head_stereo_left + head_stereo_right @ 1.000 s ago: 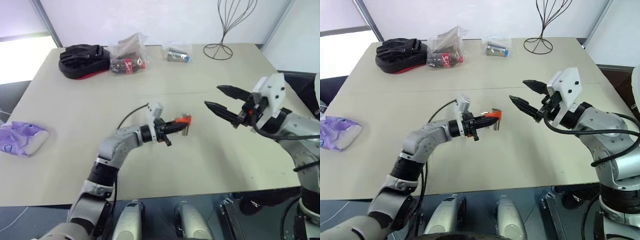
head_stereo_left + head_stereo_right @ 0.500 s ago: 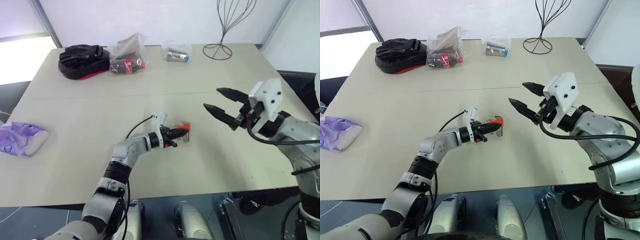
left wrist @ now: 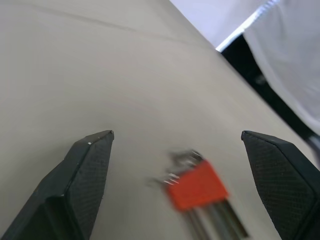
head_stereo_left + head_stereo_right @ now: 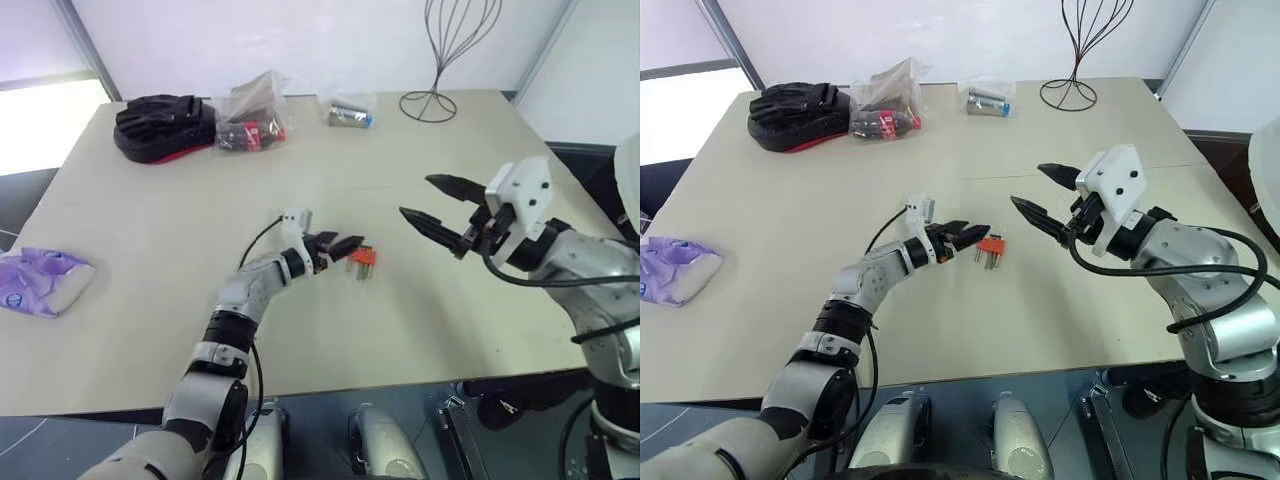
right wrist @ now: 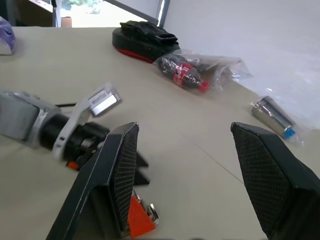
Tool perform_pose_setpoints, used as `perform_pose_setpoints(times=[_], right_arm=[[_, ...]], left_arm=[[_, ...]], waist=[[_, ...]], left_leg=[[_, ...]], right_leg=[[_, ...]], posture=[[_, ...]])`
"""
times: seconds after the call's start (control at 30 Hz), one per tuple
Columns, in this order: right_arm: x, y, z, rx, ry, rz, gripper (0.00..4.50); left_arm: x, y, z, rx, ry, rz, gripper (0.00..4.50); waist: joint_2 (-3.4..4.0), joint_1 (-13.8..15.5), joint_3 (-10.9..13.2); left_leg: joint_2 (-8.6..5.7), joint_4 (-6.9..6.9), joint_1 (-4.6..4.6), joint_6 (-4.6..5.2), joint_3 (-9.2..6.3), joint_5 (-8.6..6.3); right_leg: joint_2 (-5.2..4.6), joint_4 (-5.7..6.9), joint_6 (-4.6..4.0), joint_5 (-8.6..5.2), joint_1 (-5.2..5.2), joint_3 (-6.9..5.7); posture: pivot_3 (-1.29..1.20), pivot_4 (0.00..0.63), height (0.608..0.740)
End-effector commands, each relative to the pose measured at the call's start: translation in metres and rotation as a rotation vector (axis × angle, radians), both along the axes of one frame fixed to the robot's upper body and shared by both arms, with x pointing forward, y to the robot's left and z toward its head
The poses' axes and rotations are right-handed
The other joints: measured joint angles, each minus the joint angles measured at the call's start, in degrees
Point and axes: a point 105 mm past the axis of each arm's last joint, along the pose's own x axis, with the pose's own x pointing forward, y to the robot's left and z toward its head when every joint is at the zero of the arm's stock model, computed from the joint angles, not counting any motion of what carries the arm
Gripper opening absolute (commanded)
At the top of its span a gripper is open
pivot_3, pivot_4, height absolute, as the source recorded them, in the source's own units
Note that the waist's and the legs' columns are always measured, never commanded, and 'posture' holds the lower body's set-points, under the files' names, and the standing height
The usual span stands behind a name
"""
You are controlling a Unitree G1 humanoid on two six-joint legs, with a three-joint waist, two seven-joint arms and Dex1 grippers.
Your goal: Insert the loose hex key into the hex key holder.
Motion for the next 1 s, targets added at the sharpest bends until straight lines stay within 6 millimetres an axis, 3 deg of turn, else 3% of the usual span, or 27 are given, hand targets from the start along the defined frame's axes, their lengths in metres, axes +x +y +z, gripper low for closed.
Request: perform_pose_setpoints(times=[0.03, 0.13, 0.23, 0.37, 0.43, 0.57, 0.73, 1.0], right_arm=[[0.000, 0.003, 0.013, 0.002, -0.065, 0.015, 3.04], [0.002, 0.005, 0.013, -0.008, -0.070, 0.028, 3.04], [0.003, 0.007, 0.013, -0.013, -0.074, 0.036, 3.04], [0.005, 0.008, 0.010, -0.031, -0.072, 0.043, 3.04], [0.004, 0.006, 0.002, -0.072, -0.045, 0.051, 3.04], [-0.001, -0.004, -0.021, -0.205, 0.042, 0.075, 3.04], [-0.010, -0.024, -0.043, -0.379, 0.152, 0.093, 3.04], [-0.016, -0.038, -0.052, -0.497, 0.217, 0.110, 3.04]], left_arm=[[0.040, 0.079, 0.037, 0.035, -0.166, 0.425, 4.43], [0.047, 0.091, 0.071, 0.083, -0.292, 0.406, 4.43], [0.034, 0.081, 0.076, 0.142, -0.330, 0.180, 4.43], [-0.003, 0.075, 0.069, 0.178, -0.293, -0.112, 4.43], [-0.034, 0.072, 0.068, 0.180, -0.251, -0.293, 4.43], [-0.076, 0.073, 0.074, 0.188, -0.186, -0.482, 4.43], [-0.102, 0.076, 0.088, 0.233, -0.179, -0.565, 4.43], [-0.120, 0.087, 0.092, 0.286, -0.149, -0.607, 4.43]], waist=[[-0.03, -0.03, 0.02], [-0.05, 0.29, 0.03], [-0.04, 0.97, 0.03], [-0.03, 1.34, 0.02], [-0.03, 0.97, 0.04], [0.00, 0.58, 0.07], [0.04, 0.32, 0.07], [0.05, 0.21, 0.07]], left_leg=[[0.01, 0.00, -0.01, 0.00, 0.01, 0.00], [-0.02, 0.02, -0.49, 0.00, 0.00, 0.00], [-0.24, 0.02, -0.78, 0.00, 0.03, 0.01], [-0.39, -0.04, -0.82, 0.11, 0.01, -0.07], [-0.33, -0.05, -0.83, 0.14, -0.03, -0.08], [-0.10, -0.06, -0.83, 0.13, -0.14, -0.08], [-0.07, -0.05, -0.69, 0.13, -0.06, -0.08], [0.01, -0.04, -0.69, 0.14, -0.02, -0.09]], right_leg=[[0.01, 0.00, 0.01, 0.00, -0.03, 0.02], [0.06, 0.02, 0.05, 0.03, -0.45, 0.01], [-0.12, 0.06, 0.16, 0.01, -0.64, -0.11], [-0.33, -0.33, 0.22, -0.02, -0.48, -0.08], [-0.36, -0.41, 0.25, 0.00, -0.48, -0.05], [-0.29, -0.35, 0.23, 0.00, -0.48, -0.14], [-0.33, -0.38, 0.04, -0.10, -0.36, -0.10], [-0.25, -0.38, 0.17, -0.03, -0.40, -0.10]], posture=[[0.00, 0.150, 0.740], [0.00, 0.150, 0.740], [0.00, 0.150, 0.740], [0.00, 0.150, 0.740], [0.00, 0.150, 0.740], [0.00, 0.150, 0.740], [0.00, 0.150, 0.740], [0.00, 0.150, 0.740]])
